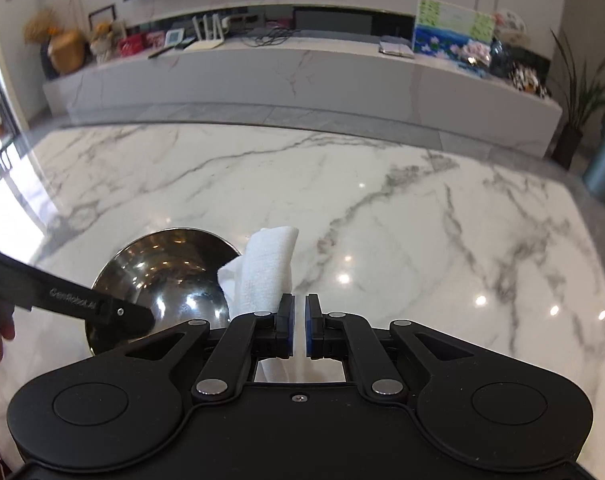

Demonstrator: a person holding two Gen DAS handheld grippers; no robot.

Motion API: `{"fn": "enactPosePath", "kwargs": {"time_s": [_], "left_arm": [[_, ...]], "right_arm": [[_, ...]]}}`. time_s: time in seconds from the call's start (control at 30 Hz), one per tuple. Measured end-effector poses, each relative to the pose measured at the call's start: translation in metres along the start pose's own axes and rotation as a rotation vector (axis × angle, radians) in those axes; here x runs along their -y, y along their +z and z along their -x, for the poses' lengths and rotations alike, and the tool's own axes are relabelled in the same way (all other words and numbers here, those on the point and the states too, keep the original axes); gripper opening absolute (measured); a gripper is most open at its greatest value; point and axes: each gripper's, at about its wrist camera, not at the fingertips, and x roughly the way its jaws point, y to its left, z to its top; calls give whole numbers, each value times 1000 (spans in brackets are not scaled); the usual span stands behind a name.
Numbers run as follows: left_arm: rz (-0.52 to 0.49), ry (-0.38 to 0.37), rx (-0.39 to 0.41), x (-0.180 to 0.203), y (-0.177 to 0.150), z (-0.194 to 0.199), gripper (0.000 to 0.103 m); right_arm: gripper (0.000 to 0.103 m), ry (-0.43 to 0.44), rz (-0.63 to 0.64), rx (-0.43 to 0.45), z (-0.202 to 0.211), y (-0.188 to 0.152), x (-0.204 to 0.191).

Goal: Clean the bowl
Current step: 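Pull the cloth out of the bowl with the right gripper and lower the bowl with the left gripper, then set the bowl upright with the left gripper while the right gripper holds the cloth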

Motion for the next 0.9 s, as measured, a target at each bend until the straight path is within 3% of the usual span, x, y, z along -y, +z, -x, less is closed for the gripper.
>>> {"fn": "enactPosePath", "kwargs": {"time_s": [0.17, 0.33, 0.67, 0.73, 0.8, 0.9], "left_arm": [[6, 9, 9, 6, 2, -2, 17], [0, 28, 14, 11, -2, -3, 17], [8, 41, 22, 12, -3, 0, 18], [6, 43, 26, 11, -3, 0, 19], [1, 45, 23, 12, -4, 0, 19], [-3, 46, 22, 12, -4, -2, 19]], "right_arm": [[9, -60, -33, -29, -11, -8, 12], [29, -97, -10, -19, -11, -11, 10], [30, -15, -3, -95, -21, -26, -3], [33, -9, 2, -103, -23, -29, -6], [43, -11, 8, -99, -25, -31, -9], [45, -9, -8, -97, -27, -32, -9]]}}
